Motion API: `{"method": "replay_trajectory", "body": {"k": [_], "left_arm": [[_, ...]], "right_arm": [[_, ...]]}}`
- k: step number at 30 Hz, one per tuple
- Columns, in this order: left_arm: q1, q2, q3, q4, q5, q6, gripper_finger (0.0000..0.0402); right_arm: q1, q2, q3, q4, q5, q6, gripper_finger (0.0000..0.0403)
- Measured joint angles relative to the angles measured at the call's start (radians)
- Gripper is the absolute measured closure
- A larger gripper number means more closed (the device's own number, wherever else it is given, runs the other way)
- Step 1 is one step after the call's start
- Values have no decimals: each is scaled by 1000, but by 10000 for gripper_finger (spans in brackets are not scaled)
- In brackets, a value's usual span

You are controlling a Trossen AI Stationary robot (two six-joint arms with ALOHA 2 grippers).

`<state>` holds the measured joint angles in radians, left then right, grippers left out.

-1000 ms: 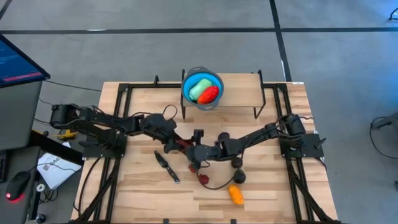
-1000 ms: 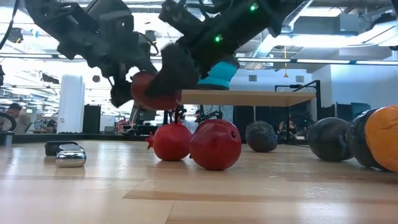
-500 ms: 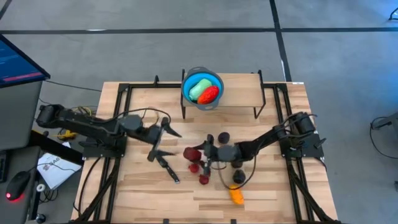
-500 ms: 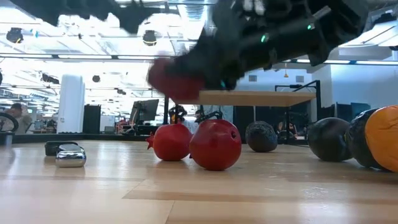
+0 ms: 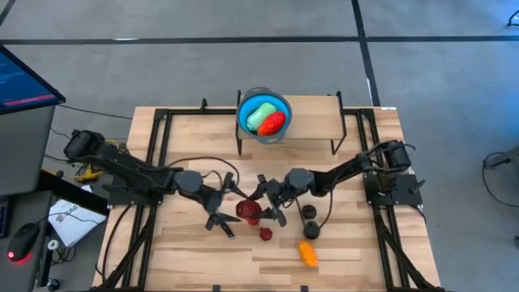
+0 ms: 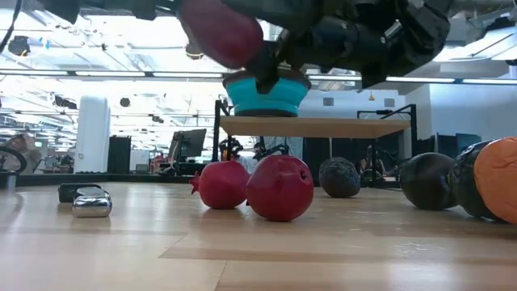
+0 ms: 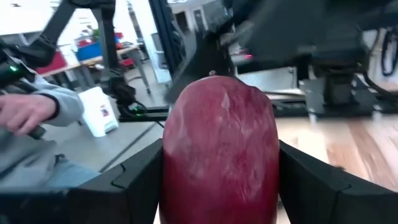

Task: Pick & Place Fruit
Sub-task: Put the red apple into the blue strainer bowl on the shelf

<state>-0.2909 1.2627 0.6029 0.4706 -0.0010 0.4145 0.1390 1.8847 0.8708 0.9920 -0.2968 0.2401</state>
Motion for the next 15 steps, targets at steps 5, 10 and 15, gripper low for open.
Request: {"method": "replay_trajectory", "body": {"k": [5, 10, 15], "left_arm": [[0, 48, 21, -25, 12, -4, 37], [0, 47, 21, -40, -3, -4, 41], [1, 47, 21, -41, -36, 25, 75]], "right_arm": [[-24, 0, 9, -1, -44, 0, 147], [-40, 1, 9, -1, -47, -2, 147], [-43, 1, 9, 0, -47, -3, 147]]}}
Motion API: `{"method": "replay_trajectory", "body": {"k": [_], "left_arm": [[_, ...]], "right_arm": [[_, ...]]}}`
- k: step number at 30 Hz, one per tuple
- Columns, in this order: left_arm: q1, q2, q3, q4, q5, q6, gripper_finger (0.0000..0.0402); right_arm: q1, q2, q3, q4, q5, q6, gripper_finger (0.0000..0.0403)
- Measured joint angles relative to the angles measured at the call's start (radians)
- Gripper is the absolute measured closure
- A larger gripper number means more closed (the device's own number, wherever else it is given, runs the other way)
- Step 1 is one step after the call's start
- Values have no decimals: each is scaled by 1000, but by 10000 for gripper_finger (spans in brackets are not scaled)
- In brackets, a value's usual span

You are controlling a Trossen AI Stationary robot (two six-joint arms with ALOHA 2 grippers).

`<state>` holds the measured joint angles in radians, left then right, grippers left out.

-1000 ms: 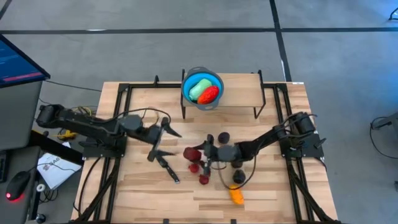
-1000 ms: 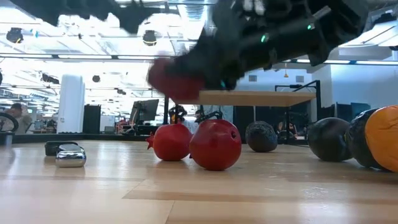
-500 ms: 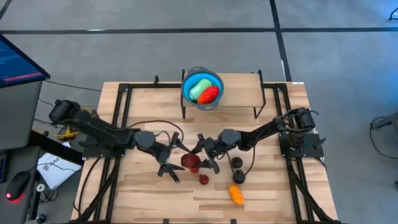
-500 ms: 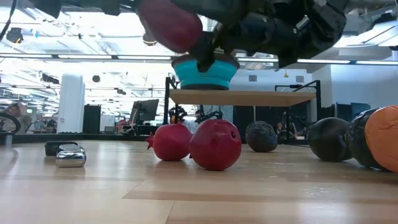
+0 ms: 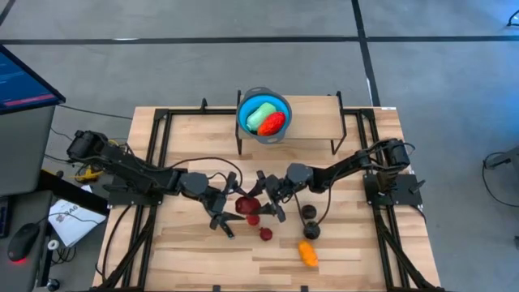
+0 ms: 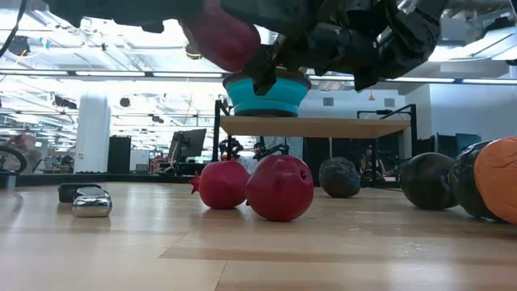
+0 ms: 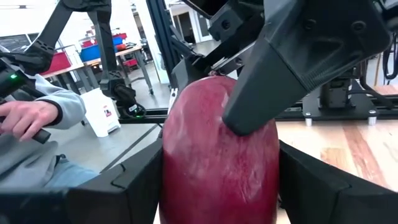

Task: Pick & Place Fruit
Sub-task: Put the red apple into the blue strainer bowl on the shelf

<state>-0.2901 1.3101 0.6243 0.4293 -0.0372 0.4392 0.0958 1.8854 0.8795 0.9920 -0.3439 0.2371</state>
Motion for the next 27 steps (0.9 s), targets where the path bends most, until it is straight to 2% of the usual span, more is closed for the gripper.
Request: {"method": "replay_trajectory", "body": {"k": [9, 14, 16, 21, 23, 27], "left_arm": [[3, 6, 0, 0, -15, -3, 161], [3, 7, 0, -5, -15, -39, 161], [4, 9, 0, -18, -20, -64, 157], [6, 11, 0, -102, -40, -172, 163], [2, 7, -3, -167, -4, -231, 167], [-8, 4, -1, -211, -3, -292, 163]], "right_arm": [[1, 0, 0, 0, 0, 0, 147], [-5, 0, 0, -13, 1, 46, 146], [-18, -1, 2, -52, -30, 70, 144], [-47, -22, 8, -235, -80, 138, 133], [-46, -47, -2, -374, -97, 135, 133], [-22, -119, 1, -655, 9, 123, 134]]}}
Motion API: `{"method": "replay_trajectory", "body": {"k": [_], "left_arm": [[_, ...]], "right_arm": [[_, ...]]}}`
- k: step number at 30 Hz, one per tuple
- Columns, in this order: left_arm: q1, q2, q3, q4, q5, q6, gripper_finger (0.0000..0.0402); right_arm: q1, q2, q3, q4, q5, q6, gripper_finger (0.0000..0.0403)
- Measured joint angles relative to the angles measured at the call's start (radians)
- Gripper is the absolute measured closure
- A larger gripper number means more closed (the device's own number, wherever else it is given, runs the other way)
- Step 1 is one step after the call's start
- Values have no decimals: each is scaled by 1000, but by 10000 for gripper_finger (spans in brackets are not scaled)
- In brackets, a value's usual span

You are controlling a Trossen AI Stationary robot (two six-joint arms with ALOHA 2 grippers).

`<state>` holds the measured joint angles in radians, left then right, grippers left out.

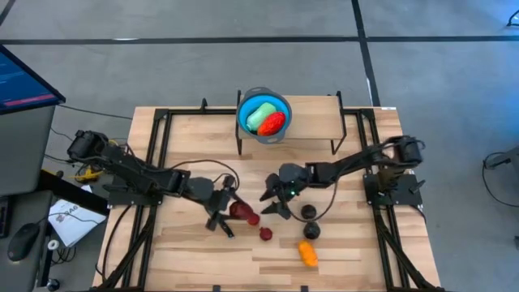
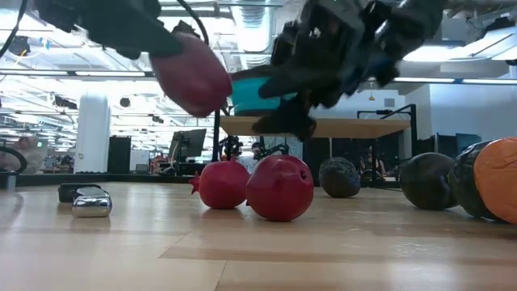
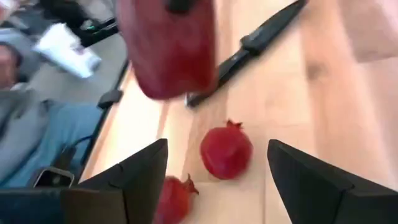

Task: Pick & Place Fruit
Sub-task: Put the red apple into the blue strainer bowl on the shelf

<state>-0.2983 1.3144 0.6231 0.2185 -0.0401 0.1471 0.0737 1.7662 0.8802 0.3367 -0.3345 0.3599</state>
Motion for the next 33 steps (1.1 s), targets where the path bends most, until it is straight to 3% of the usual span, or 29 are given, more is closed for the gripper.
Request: {"method": "replay_trajectory", "body": {"k": [3, 6, 9, 14, 19, 24, 28, 33], "left_arm": [[-5, -1, 18, -42, -7, -43, 161], [8, -21, 129, -151, -49, -80, 164], [51, -25, 284, -327, -170, -76, 163], [221, -4, 529, -474, -198, -34, 159], [474, 40, 652, -477, -206, -31, 159], [672, 95, 681, -486, -165, -24, 151], [754, 146, 681, -483, -144, -25, 150], [783, 191, 681, -483, -142, -46, 139]], "right_arm": [[38, -81, 0, -213, 134, 0, 134], [91, -136, -3, -346, 287, 14, 133], [144, -172, -1, -348, 428, 14, 133], [196, -164, -1, -256, 576, -17, 133], [194, -115, -2, -125, 598, -19, 133], [192, -46, -2, -20, 598, -19, 132], [192, -15, -1, 0, 598, 1, 132], [192, 6, -1, 4, 598, 42, 132]]}}
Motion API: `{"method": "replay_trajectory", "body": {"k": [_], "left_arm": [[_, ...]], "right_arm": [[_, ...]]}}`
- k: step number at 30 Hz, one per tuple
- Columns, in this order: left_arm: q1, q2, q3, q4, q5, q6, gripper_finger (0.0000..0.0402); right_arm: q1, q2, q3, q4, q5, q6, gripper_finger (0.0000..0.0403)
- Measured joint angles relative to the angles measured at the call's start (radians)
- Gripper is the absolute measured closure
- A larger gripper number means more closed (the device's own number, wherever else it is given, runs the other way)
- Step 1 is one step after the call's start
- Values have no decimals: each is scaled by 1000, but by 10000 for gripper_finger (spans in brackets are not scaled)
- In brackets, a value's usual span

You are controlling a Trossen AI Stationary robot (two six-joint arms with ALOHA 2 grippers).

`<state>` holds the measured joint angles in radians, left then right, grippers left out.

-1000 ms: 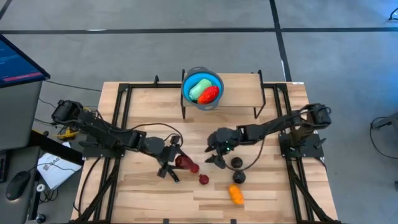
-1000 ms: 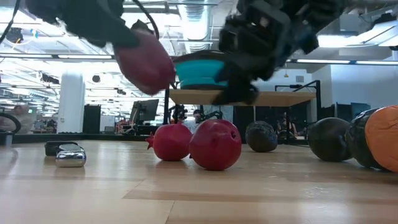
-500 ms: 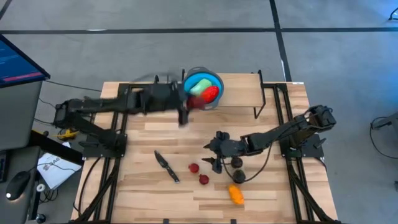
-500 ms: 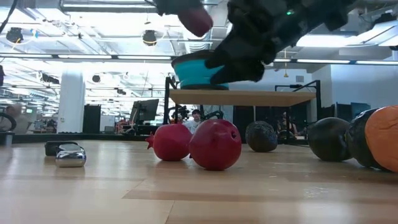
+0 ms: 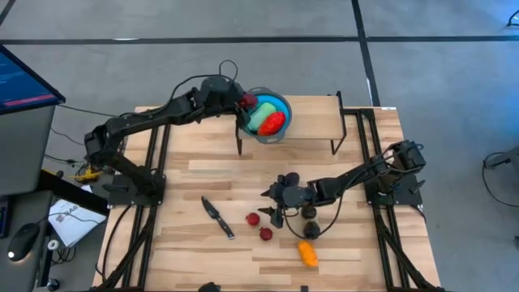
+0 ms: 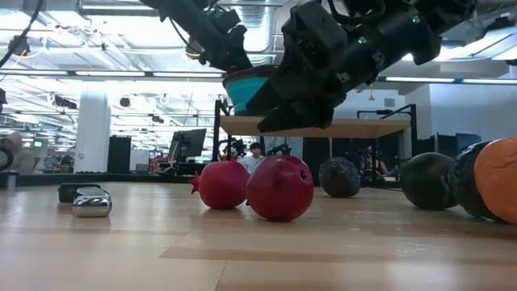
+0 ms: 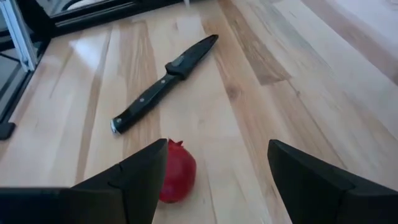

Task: Pick & Place Fruit
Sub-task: Put the red apple into the blue strainer bowl on the shelf

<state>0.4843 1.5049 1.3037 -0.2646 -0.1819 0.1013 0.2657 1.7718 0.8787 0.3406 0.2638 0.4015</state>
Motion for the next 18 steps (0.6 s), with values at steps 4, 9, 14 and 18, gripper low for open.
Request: {"method": "replay_trajectory", "body": {"k": [4, 9, 14, 18], "left_arm": [[0, 11, 0, -2, 6, -5, 119], [0, 10, 0, 3, 41, -29, 85], [-2, 9, 0, 6, 41, -32, 57], [-19, -37, 0, 7, 41, -32, 59]], "right_arm": [[0, 0, 0, 0, 0, 8, 132], [0, 0, 0, 15, 0, 8, 132], [0, 0, 0, 15, 0, 8, 132], [0, 0, 0, 15, 0, 8, 132]]}}
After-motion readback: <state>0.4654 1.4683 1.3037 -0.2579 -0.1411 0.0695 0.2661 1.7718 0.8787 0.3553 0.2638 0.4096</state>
